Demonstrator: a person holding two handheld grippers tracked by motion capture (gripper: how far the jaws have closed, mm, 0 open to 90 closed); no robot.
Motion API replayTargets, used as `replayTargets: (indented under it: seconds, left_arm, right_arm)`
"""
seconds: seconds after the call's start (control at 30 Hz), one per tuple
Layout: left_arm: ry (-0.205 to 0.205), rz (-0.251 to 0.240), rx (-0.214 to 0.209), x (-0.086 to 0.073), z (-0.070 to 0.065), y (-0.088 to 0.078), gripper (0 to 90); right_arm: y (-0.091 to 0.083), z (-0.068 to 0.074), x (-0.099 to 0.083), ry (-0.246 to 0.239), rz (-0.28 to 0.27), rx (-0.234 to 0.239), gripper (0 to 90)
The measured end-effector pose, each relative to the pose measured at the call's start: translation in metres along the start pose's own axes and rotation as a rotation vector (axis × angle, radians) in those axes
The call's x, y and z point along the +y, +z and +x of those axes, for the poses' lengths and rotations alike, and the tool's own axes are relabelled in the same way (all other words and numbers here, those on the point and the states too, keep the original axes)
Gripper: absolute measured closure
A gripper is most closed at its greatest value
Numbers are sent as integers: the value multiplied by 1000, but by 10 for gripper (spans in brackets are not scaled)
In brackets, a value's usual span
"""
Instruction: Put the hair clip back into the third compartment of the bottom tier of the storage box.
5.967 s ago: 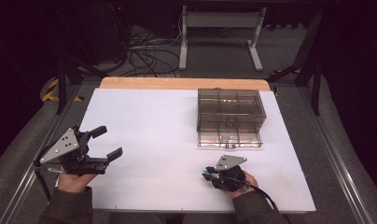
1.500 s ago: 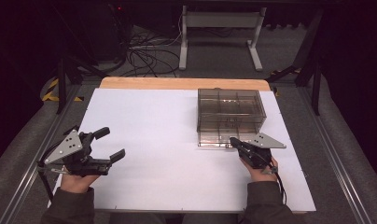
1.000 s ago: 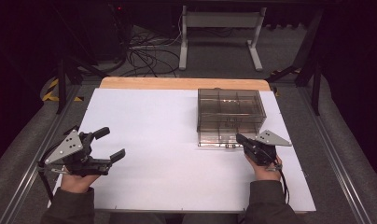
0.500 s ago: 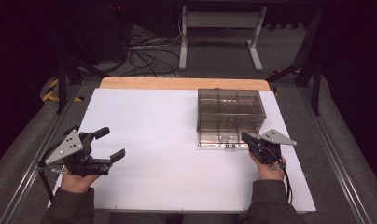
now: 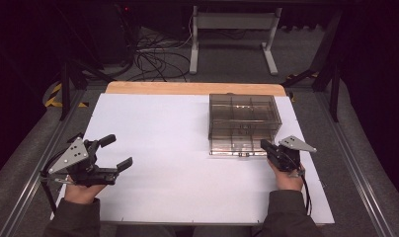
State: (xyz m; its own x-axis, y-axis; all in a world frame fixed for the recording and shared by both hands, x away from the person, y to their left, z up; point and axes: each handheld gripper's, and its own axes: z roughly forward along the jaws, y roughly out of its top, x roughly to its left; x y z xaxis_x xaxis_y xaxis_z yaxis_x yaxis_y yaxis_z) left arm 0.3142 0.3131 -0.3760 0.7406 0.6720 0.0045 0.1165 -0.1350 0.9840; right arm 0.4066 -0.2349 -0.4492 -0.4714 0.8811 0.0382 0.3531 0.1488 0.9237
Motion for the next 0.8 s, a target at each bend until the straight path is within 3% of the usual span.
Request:
replayTargets:
  seconds: [0.57,0.8]
  left_arm:
    - [-4,-9,3,0,0,0,67]
    - [-2,-32,26,1,-1,-2,71]
  right_arm:
    - [8,-5,-4,2,35,-35,888]
    - [9,-7,-4,4,44,-46,887]
